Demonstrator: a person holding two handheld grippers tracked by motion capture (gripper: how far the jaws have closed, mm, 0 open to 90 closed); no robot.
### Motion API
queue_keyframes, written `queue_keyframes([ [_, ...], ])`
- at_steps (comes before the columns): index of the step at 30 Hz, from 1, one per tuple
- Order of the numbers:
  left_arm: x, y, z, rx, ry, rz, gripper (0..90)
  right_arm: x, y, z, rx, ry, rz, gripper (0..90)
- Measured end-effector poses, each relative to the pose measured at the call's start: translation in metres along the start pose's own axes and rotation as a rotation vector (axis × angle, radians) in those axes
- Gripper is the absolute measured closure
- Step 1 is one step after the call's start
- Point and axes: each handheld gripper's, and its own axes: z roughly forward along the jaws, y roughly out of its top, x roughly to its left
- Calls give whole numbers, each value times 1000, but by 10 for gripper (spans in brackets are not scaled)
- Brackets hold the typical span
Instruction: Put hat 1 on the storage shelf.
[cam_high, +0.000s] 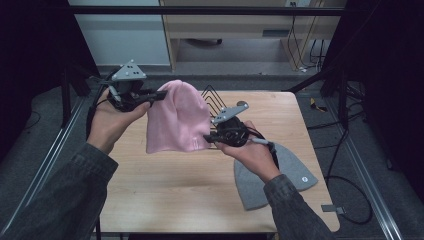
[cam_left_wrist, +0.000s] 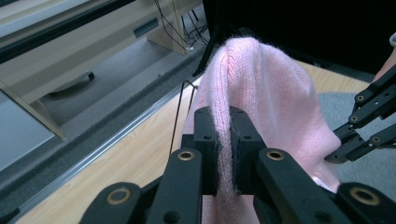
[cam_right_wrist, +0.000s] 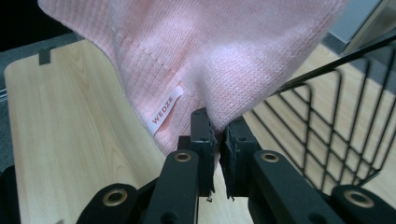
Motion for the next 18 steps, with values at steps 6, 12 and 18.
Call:
queue_keyframes([
  [6, 8, 15, 9, -33, -2, -13, 831, -23, 16, -11, -24, -8, 17, 842],
  [12, 14, 24, 13, -50, 5, -29, 831, -35, 27, -19, -27, -25, 19, 842],
  [18, 19, 35, 19, -47, 13, -30, 832, -46, 31, -21, -32, -24, 36, 842],
])
